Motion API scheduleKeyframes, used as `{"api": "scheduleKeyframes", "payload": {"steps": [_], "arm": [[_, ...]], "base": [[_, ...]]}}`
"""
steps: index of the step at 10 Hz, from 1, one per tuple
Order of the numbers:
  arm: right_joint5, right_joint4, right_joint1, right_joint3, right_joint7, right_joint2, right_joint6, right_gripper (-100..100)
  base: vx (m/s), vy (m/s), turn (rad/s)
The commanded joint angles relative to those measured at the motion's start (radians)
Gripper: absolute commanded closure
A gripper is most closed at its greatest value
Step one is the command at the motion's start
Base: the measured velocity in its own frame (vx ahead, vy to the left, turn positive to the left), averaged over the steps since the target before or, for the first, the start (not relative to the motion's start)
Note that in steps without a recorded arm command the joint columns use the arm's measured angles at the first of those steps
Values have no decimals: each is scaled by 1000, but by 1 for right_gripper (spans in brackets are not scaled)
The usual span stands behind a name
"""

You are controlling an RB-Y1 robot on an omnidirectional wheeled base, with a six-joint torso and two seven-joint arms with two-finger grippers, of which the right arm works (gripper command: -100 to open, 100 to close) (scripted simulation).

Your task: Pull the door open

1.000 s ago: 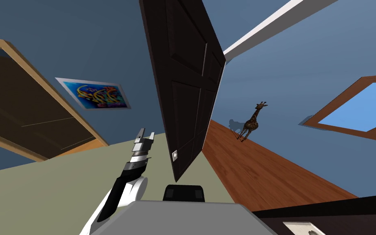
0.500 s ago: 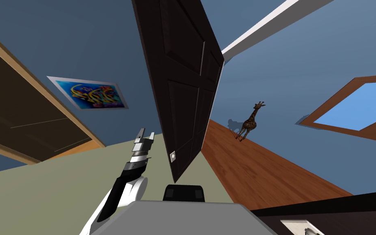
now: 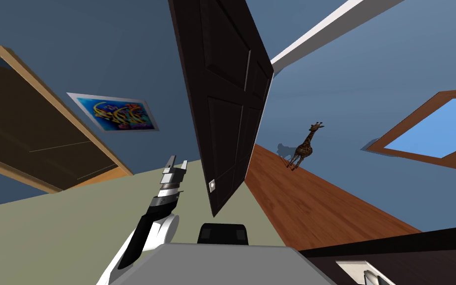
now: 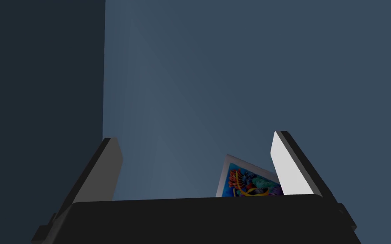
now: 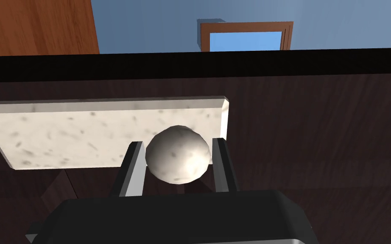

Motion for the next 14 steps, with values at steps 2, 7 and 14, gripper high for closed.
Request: {"api": "scheduleKeyframes", "payload": {"steps": [2,7,14], "arm": [[29,-25,19,33,-18,4,-9,100],[68,-41,28,78,-42,-1,-28,100],[136,-73,78,158,-87,-1,-103,100]], "base": [[-218,103,73],[-194,95,43],[-185,71,49]]}}
